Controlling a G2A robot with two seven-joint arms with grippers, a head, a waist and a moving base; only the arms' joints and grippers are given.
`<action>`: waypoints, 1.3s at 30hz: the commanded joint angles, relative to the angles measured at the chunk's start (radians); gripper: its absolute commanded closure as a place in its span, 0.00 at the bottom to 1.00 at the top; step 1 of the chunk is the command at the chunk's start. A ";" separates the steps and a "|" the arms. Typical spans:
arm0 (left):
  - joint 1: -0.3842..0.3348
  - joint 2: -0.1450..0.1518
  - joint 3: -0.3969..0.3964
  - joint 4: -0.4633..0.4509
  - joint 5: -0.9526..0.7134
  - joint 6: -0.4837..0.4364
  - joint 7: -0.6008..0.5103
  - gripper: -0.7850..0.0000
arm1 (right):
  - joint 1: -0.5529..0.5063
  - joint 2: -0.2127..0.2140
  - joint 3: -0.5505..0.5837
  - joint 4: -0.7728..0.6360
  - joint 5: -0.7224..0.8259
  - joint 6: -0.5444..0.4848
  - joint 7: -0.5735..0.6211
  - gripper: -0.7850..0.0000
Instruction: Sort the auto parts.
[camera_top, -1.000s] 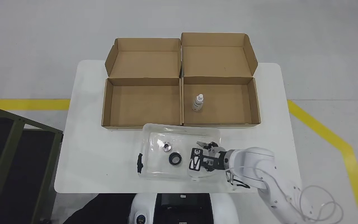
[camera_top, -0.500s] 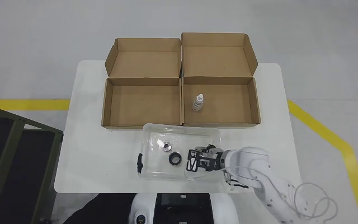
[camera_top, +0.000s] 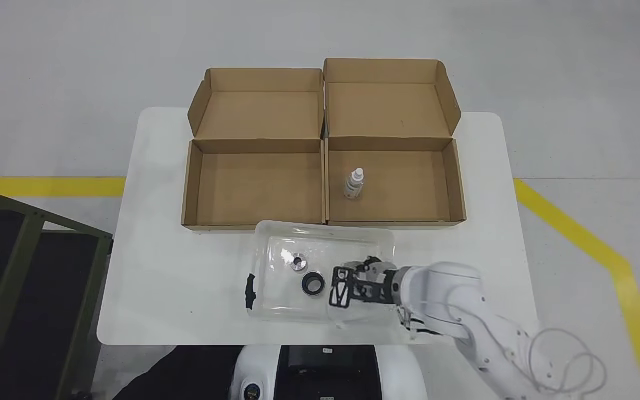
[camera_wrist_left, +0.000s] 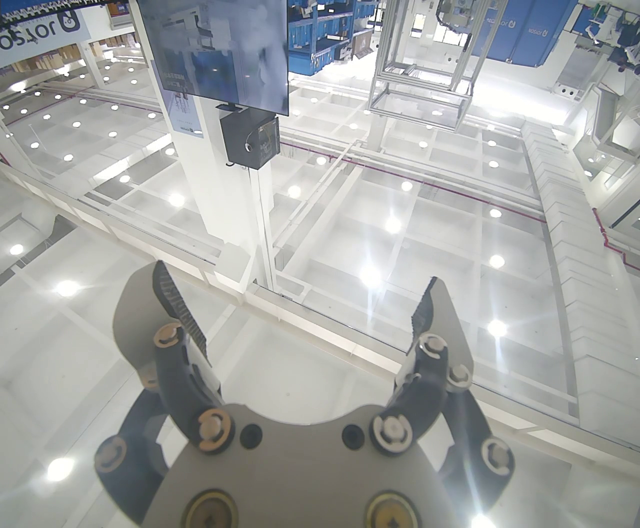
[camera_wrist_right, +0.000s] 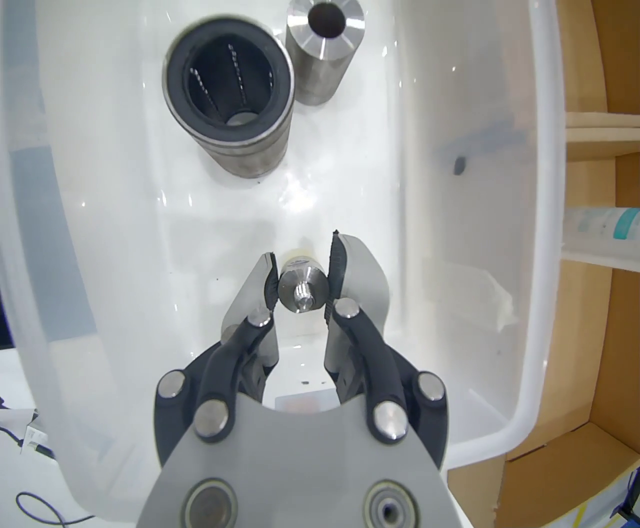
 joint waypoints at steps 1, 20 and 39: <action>0.000 0.000 0.000 0.000 0.000 0.000 0.000 0.00 | -0.011 0.003 0.011 -0.016 0.001 0.002 -0.021 1.00; 0.000 0.000 0.000 0.000 0.000 0.000 0.000 0.00 | -0.114 0.020 0.132 -0.073 0.028 0.070 -0.471 1.00; 0.000 0.000 0.000 0.000 0.000 0.000 0.000 0.00 | -0.036 0.009 0.180 -0.055 0.235 0.064 -0.768 1.00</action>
